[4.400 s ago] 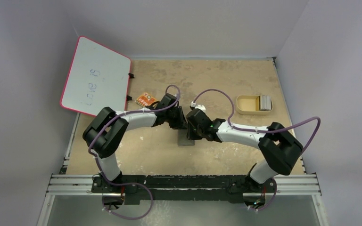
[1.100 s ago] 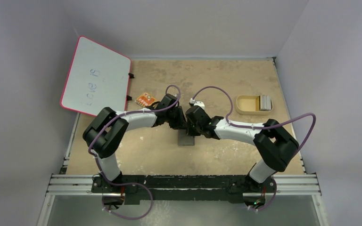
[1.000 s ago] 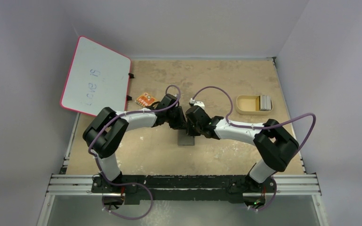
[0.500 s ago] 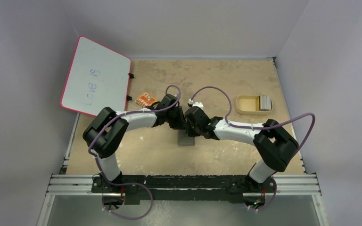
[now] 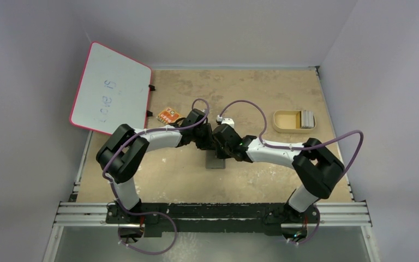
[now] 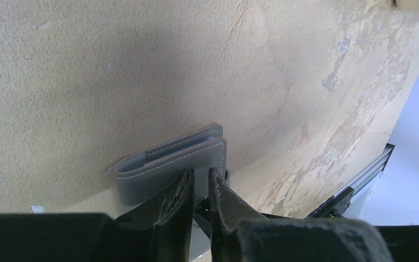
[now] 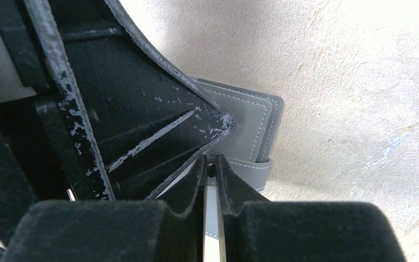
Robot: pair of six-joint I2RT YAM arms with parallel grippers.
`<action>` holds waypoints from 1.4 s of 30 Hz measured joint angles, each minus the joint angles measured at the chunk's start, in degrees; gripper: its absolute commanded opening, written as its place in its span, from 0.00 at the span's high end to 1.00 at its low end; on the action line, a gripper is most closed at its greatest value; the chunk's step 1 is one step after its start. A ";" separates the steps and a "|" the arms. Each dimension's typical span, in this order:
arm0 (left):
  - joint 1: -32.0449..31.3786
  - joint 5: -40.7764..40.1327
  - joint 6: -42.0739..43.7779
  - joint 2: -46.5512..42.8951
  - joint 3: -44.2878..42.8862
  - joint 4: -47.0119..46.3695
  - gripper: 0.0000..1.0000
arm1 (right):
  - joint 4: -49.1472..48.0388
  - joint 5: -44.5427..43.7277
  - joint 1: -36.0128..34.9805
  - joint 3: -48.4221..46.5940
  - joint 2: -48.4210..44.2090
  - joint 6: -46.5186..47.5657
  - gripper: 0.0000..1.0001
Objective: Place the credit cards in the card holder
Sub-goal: Close the card holder at the center of the board.
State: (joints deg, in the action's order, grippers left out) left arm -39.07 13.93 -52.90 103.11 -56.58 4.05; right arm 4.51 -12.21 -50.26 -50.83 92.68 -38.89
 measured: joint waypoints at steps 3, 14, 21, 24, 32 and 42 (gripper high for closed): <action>0.00 0.00 0.00 0.00 0.00 0.02 0.85 | 0.07 -0.57 -0.37 -0.04 0.09 0.02 0.94; -0.02 0.00 -0.02 0.02 0.00 0.04 0.85 | 0.57 -3.43 -1.84 -0.61 0.57 -0.15 0.97; -0.09 0.22 -0.04 0.20 -0.13 0.04 0.85 | 1.16 -5.11 -2.69 -0.70 0.57 -1.05 0.98; -0.09 0.39 -0.04 0.31 -0.20 0.07 0.85 | 1.29 -5.79 -3.02 -0.70 0.57 -1.51 0.98; -0.09 0.61 -0.04 0.39 -0.22 0.04 0.85 | 1.86 -7.02 -3.65 -0.68 0.26 -2.51 0.98; -0.09 0.61 -0.04 0.46 -0.22 0.02 0.85 | 1.77 -8.13 -4.24 0.15 -0.52 -3.80 0.98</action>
State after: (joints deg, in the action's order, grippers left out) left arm -39.16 14.55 -52.95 103.57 -56.80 4.08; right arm 6.28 -20.34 -54.50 -50.68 92.16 -42.70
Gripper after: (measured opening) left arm 0.151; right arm 0.026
